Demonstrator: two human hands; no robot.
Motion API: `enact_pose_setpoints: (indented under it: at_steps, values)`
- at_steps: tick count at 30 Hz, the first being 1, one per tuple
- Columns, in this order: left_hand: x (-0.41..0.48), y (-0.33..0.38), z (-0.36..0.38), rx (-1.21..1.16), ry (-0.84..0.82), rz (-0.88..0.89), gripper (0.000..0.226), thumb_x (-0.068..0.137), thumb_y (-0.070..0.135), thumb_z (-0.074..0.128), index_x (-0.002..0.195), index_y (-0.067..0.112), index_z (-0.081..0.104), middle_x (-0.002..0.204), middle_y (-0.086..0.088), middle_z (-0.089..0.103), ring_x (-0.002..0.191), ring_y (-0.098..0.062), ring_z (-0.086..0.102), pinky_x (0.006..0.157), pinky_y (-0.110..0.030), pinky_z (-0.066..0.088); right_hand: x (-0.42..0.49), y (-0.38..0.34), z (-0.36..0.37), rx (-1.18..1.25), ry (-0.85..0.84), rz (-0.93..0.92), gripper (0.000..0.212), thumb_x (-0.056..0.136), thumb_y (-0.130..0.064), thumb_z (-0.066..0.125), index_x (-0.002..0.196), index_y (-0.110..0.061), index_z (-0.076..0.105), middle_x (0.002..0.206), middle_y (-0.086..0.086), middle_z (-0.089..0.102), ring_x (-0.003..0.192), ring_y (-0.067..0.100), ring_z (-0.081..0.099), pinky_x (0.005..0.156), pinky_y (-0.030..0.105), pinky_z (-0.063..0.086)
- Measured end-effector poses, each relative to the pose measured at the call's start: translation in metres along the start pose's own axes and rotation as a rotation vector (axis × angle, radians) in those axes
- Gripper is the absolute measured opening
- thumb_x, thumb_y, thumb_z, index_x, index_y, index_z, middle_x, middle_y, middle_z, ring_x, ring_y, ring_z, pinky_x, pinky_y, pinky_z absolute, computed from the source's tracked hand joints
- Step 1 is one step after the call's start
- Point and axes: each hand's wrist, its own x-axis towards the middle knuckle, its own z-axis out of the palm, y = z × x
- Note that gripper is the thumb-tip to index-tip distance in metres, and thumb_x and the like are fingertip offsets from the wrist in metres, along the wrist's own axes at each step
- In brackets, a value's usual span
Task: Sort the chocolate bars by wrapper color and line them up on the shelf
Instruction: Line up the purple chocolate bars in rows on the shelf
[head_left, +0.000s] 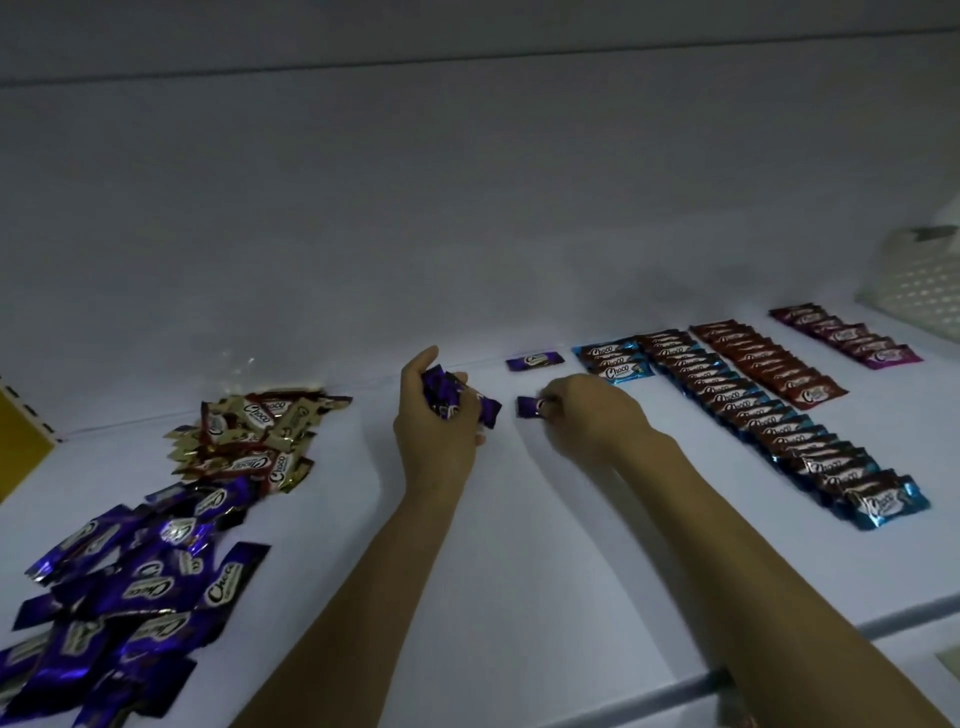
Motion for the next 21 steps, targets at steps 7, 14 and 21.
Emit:
enact_pose_setpoints:
  at_steps: [7,14,21]
  values:
    - [0.004,-0.01,-0.001,-0.044,-0.033,0.018,0.051,0.089,-0.002,0.061,0.117,0.039,0.048,0.1,0.008,0.064,0.075,-0.006,0.064,0.051,-0.019,0.05,0.035,0.002,0.006,0.006,0.17,0.017,0.026,0.09,-0.017,0.051,0.112,-0.021,0.064,0.105,0.008,0.063,0.099,0.031,0.061,0.073,0.033,0.044]
    - [0.004,-0.009,0.0,-0.058,-0.037,0.067,0.054,0.088,-0.002,0.062,0.112,0.044,0.049,0.099,0.011,0.065,0.078,-0.006,0.065,0.051,-0.019,0.052,0.07,-0.002,0.018,-0.034,0.234,0.041,0.024,0.087,-0.01,0.052,0.1,-0.024,0.067,0.092,0.004,0.06,0.088,0.027,0.061,0.065,0.027,0.038]
    - [0.002,-0.004,-0.001,-0.113,-0.075,0.062,0.053,0.087,-0.005,0.063,0.113,0.04,0.051,0.1,0.005,0.066,0.077,-0.006,0.067,0.05,-0.02,0.051,0.046,0.006,0.01,0.125,0.28,-0.001,0.032,0.088,-0.009,0.054,0.118,-0.019,0.059,0.098,0.008,0.064,0.09,0.028,0.061,0.069,0.03,0.045]
